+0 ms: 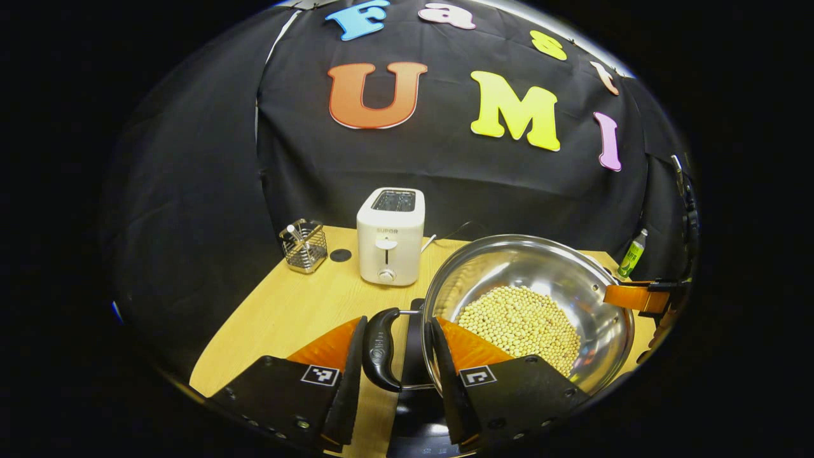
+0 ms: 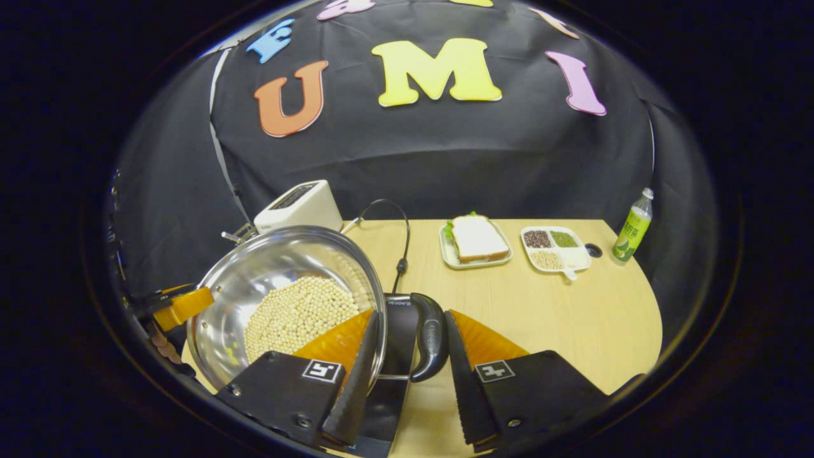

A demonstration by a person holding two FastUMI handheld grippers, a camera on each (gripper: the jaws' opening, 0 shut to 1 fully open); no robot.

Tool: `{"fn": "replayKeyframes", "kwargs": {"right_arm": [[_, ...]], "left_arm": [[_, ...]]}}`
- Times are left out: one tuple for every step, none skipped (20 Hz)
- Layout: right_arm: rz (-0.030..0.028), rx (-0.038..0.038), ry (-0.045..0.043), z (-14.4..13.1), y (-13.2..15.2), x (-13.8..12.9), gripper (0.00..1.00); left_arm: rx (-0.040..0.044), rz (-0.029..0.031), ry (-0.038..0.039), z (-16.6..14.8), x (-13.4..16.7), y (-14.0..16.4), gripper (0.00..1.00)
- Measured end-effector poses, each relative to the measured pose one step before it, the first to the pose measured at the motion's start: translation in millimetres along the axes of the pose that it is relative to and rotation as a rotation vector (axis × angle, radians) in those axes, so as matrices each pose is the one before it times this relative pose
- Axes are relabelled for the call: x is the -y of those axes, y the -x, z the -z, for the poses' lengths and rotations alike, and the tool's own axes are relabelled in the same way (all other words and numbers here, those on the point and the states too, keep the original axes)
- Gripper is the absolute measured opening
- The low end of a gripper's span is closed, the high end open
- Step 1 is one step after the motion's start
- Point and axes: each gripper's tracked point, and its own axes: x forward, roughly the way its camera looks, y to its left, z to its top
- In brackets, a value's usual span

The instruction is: First push the handle of the pot to place it horizontally, then grasp the pot with both hands and set it on the induction cooktop.

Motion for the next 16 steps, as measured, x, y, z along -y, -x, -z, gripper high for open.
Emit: {"fn": "replayKeyframes", "kwargs": {"right_arm": [[0.00502, -0.00632, 0.00490, 3.80, -5.25, 0.53, 0.63], [0.00454, -0.00028, -0.00516, 1.98, -5.04, 1.06, 0.63], [0.00507, 0.00266, -0.00738, 2.19, -4.97, 0.14, 0.63], [0.00433, 0.00001, -0.00028, 1.92, -3.90, 0.42, 0.62], [0.00400, 0.00216, -0.00066, 2.21, -2.77, -0.61, 0.62], [0.00354, -0.00060, -0.00042, 2.45, -2.30, 0.08, 0.62], [0.00216, -0.00176, -0.00103, 3.53, -2.03, 0.02, 0.63], [0.00261, 0.00419, -0.00008, 0.75, -1.69, 1.25, 0.62], [0.00231, 0.00329, -0.00048, 1.09, -2.50, 1.11, 0.63], [0.00374, 0.00251, -0.00412, 1.50, -1.11, 0.76, 0.62], [0.00080, -0.00098, 0.00027, 2.13, -0.75, 1.03, 0.62], [-0.00370, 0.01783, -0.00948, -1.82, 1.88, 0.04, 0.62], [-0.00605, 0.00441, -0.00083, 0.89, -3.20, 0.01, 0.63], [-0.00486, 0.00873, 0.00051, -1.19, -0.25, 0.01, 0.63], [-0.00371, 0.00263, -0.00351, 1.04, 0.62, 0.99, 0.63], [-0.00208, 0.00845, -0.01138, 0.25, 0.38, 0.36, 0.64]], "left_arm": [[-0.00022, 0.00140, 0.00348, 3.66, -1.69, -6.35, 0.54], [-0.00349, 0.00313, 0.00353, 3.32, -0.76, -5.81, 0.54], [-0.00135, 0.00466, 0.00134, 2.41, -0.19, -5.85, 0.54], [0.00280, 0.00201, -0.00024, 3.27, 0.41, -4.45, 0.54], [-0.00471, 0.00195, -0.00085, 2.71, -0.29, -4.86, 0.54], [0.00076, 0.00267, -0.00399, 2.05, -0.94, -3.46, 0.54], [-0.00003, 0.00203, -0.00517, 1.27, -0.64, -2.33, 0.54], [-0.00136, 0.00267, 0.00109, 1.63, -0.04, -1.39, 0.54], [0.00119, -0.00048, 0.00305, 2.15, 0.63, -2.71, 0.54], [-0.00068, -0.00103, -0.00473, 0.41, 0.12, -0.57, 0.54], [-0.00783, -0.00124, -0.00929, 2.65, 1.18, -1.55, 0.54], [0.02065, 0.00177, -0.01302, -2.94, 0.11, 0.35, 0.54], [-0.00216, 0.00241, -0.00107, 1.52, 0.54, -2.71, 0.54], [0.00219, 0.00151, 0.00539, -0.50, -1.25, 1.32, 0.54], [0.00212, 0.00279, 0.00326, -0.64, 0.56, 0.07, 0.55], [0.00310, -0.00105, -0.00372, 0.05, -0.14, 0.25, 0.57]]}}
